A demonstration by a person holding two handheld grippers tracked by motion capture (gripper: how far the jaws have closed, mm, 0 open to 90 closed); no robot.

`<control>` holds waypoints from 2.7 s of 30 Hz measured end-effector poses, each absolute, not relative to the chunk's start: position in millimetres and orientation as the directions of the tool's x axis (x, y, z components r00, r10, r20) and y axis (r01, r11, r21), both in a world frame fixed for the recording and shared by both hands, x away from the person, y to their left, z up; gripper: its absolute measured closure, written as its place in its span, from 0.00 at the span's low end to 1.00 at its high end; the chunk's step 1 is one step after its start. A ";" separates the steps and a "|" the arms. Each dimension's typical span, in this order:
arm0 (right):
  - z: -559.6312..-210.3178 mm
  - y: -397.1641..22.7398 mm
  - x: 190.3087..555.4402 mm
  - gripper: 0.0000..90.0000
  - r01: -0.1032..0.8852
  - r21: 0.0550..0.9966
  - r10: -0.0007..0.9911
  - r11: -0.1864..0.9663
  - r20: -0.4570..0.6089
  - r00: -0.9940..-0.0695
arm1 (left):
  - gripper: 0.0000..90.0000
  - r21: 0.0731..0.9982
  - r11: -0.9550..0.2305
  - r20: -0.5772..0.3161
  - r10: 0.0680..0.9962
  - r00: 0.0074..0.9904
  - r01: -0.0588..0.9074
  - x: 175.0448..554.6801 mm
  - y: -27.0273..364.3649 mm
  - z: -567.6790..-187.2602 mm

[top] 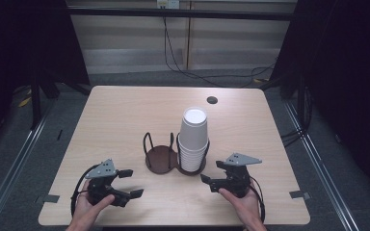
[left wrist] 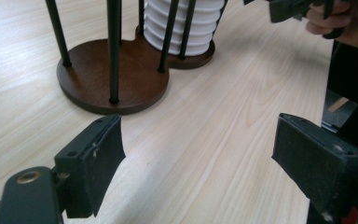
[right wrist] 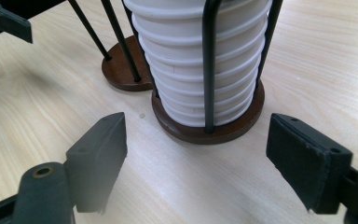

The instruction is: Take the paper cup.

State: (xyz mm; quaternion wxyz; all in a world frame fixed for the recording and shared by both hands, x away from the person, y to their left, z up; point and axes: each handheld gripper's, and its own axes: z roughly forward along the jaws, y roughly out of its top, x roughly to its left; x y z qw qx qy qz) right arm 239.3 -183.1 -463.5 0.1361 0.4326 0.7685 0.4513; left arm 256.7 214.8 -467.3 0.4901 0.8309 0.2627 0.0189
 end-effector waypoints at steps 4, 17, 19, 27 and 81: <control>-463.2 -185.5 239.8 0.25 0.549 0.809 0.781 0.211 0.199 -0.592 | 0.18 0.824 -0.379 -0.237 0.443 0.865 0.421 257.8 216.4 -467.3; -455.3 -187.0 238.8 0.27 0.532 0.827 0.749 0.182 0.234 -0.620 | 0.18 0.817 -0.389 -0.248 0.428 0.869 0.425 256.5 215.5 -466.8; -454.4 -186.7 238.8 0.27 0.524 0.832 0.746 0.182 0.230 -0.625 | 0.18 0.817 -0.387 -0.251 0.429 0.868 0.427 256.0 215.3 -466.4; -442.6 -182.7 236.9 0.28 0.515 0.837 0.737 0.184 0.229 -0.636 | 0.18 0.814 -0.396 -0.244 0.431 0.869 0.425 255.2 216.6 -465.1; -337.0 -160.8 305.1 0.16 0.452 0.833 0.662 0.318 0.146 -0.735 | 0.18 0.804 -0.375 -0.269 0.461 0.845 0.461 254.7 220.0 -467.7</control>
